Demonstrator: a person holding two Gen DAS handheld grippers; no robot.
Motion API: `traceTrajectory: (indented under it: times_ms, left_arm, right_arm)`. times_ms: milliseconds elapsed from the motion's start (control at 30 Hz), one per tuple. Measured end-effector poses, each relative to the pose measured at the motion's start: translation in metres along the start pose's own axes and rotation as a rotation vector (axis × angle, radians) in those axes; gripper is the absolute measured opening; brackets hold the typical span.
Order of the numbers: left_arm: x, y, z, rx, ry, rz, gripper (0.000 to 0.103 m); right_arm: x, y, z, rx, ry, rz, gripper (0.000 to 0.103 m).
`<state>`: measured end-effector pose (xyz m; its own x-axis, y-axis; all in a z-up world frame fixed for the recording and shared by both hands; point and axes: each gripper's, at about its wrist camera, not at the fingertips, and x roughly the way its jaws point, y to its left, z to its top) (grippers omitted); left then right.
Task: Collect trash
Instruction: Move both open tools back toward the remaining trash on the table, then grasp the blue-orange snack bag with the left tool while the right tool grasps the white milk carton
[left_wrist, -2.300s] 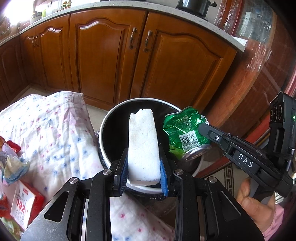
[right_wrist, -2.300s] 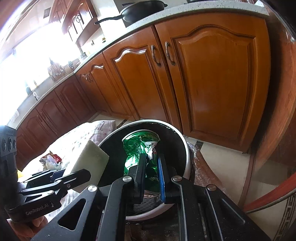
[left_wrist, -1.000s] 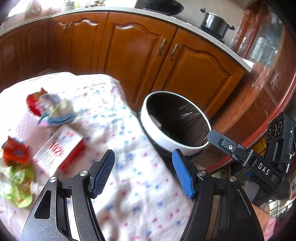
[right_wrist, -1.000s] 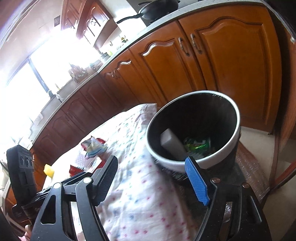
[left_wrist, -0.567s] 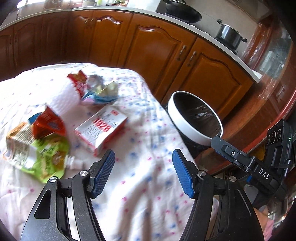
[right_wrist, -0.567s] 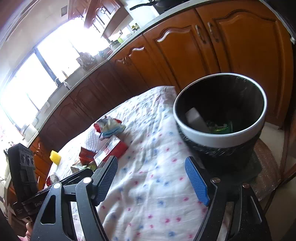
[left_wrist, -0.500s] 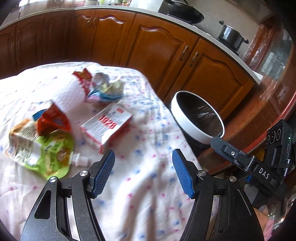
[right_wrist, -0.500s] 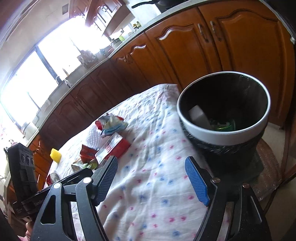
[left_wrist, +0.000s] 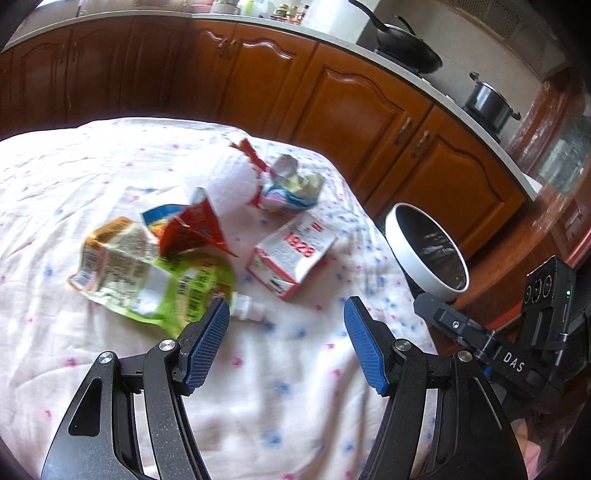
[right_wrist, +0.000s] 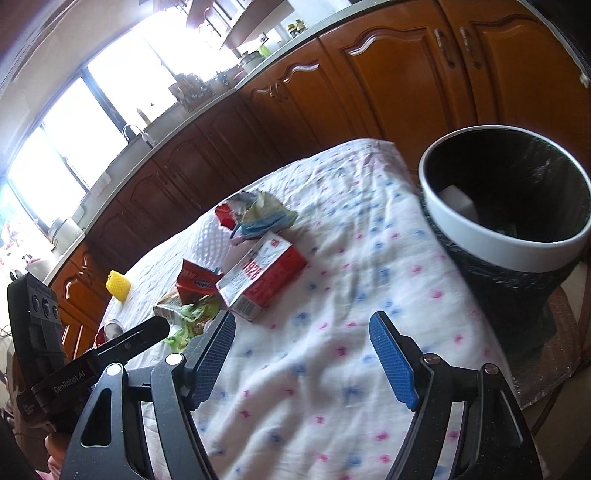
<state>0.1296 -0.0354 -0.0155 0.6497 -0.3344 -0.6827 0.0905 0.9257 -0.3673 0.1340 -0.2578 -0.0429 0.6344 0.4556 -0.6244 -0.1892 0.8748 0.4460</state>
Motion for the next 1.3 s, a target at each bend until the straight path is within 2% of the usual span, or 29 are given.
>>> traceTrajectory:
  times_ms: [367, 800, 1033, 1100, 1133, 1167, 1300]
  left_arm:
    - [-0.006, 0.045, 0.011, -0.050, -0.023, 0.062, 0.066]
    - [0.019, 0.069, 0.049, 0.010, -0.008, 0.074, 0.066]
    - [0.037, 0.067, 0.056, 0.070, 0.031, 0.075, 0.065]
    - [0.044, 0.066, 0.056, 0.088, 0.048, 0.079, 0.054]
    - [0.048, 0.065, 0.055, 0.093, 0.062, 0.078, 0.050]
    - [0.051, 0.065, 0.055, 0.096, 0.072, 0.076, 0.043]
    - [0.057, 0.067, 0.053, 0.092, 0.090, 0.059, 0.020]
  right_arm:
    - [0.037, 0.024, 0.008, 0.002, 0.052, 0.026, 0.077]
    - [0.089, 0.033, 0.033, 0.105, 0.099, 0.008, 0.077]
    - [0.120, 0.036, 0.046, 0.128, 0.132, -0.071, 0.077]
    - [0.123, 0.038, 0.047, 0.108, 0.132, -0.093, 0.074]
    - [0.124, 0.039, 0.048, 0.090, 0.138, -0.109, 0.066]
    - [0.124, 0.040, 0.048, 0.077, 0.142, -0.116, 0.065]
    - [0.116, 0.040, 0.046, 0.025, 0.141, -0.102, 0.054]
